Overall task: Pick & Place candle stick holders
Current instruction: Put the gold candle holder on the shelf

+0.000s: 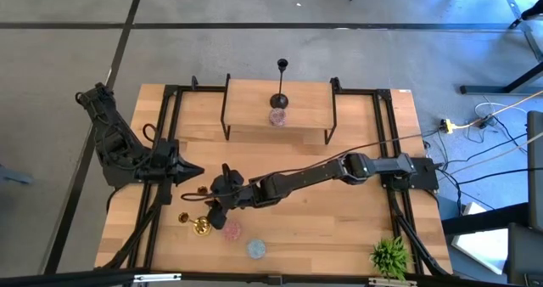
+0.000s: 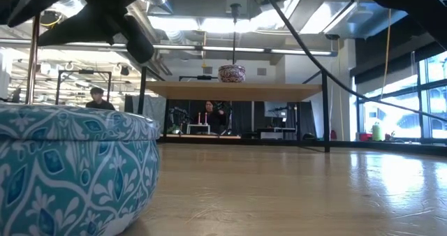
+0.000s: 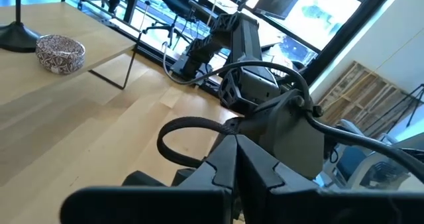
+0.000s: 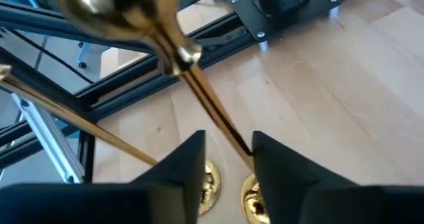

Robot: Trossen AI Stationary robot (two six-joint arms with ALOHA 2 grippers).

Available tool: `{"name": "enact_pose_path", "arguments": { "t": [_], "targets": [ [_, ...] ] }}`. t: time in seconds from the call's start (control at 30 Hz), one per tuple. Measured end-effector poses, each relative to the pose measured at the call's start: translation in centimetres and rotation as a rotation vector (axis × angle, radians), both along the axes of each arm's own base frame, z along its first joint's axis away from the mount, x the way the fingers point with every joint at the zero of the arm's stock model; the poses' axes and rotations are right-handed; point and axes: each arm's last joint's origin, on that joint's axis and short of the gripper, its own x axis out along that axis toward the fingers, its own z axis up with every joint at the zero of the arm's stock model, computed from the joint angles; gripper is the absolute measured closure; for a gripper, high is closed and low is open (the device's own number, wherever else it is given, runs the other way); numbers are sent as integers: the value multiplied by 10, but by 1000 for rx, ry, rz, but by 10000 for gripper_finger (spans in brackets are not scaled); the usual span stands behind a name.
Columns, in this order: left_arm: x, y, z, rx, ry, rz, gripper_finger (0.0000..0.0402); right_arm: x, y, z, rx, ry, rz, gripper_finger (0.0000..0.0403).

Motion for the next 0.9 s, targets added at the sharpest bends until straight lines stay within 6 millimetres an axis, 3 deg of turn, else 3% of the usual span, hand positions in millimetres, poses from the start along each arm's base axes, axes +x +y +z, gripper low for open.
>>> {"name": "enact_pose_path", "arguments": {
  "t": [0.33, 0.63, 0.9],
  "targets": [
    [0, 0, 0, 2, -2, 6, 399, 3, -11, 0, 78, -7, -69, 367],
    [-5, -5, 16, 129, -117, 95, 399, 1, -13, 3, 61, 11, -61, 377],
    [-6, -5, 17, 141, -123, 106, 399, -10, -18, 15, -51, 63, -188, 378]
  ]
}}
